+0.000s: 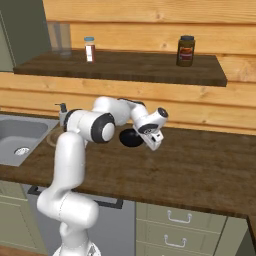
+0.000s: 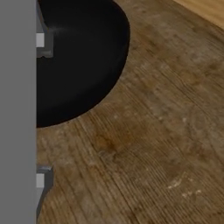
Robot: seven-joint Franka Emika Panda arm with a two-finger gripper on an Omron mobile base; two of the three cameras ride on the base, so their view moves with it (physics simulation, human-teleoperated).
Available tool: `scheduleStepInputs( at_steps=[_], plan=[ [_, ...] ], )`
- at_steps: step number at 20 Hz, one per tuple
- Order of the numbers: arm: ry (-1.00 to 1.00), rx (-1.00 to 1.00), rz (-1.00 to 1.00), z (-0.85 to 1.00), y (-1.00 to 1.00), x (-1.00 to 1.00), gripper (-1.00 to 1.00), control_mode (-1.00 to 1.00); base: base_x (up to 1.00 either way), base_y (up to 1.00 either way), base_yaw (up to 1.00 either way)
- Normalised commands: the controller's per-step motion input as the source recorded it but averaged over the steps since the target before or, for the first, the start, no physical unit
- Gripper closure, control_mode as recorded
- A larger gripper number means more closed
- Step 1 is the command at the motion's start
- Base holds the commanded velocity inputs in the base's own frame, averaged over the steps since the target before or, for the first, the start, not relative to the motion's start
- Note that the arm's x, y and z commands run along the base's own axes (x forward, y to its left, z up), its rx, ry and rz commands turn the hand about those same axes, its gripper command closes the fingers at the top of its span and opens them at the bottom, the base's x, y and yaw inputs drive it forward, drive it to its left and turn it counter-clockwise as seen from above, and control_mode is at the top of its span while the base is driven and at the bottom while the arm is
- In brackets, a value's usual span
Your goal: Pick up the bowls on the counter and stack them on top of one another in the open cabinet. Place the smaller bowl on top of the larger bowl.
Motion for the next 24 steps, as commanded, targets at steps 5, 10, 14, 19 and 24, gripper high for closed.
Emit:
scheduleStepInputs(
  at_steps=[5, 10, 14, 19, 24],
  plan=[
    [0.03, 0.00, 0.00, -0.37, 0.16, 0.21, 1.00, -1.00, 0.00, 0.00, 0.00],
    [0.00, 0.00, 0.00, -0.01, 0.00, 0.03, 1.00, -1.00, 0.00, 0.00, 0.00],
    [0.00, 0.00, 0.00, 0.00, 0.00, -0.05, 1.00, -1.00, 0.00, 0.00, 0.00],
    [-0.12, 0.00, 0.00, 0.03, 0.00, -0.49, 1.00, -1.00, 0.00, 0.00, 0.00],
    [-0.26, 0.00, 0.00, 0.37, 0.13, -0.88, 1.00, -1.00, 0.00, 0.00, 0.00]
  ],
)
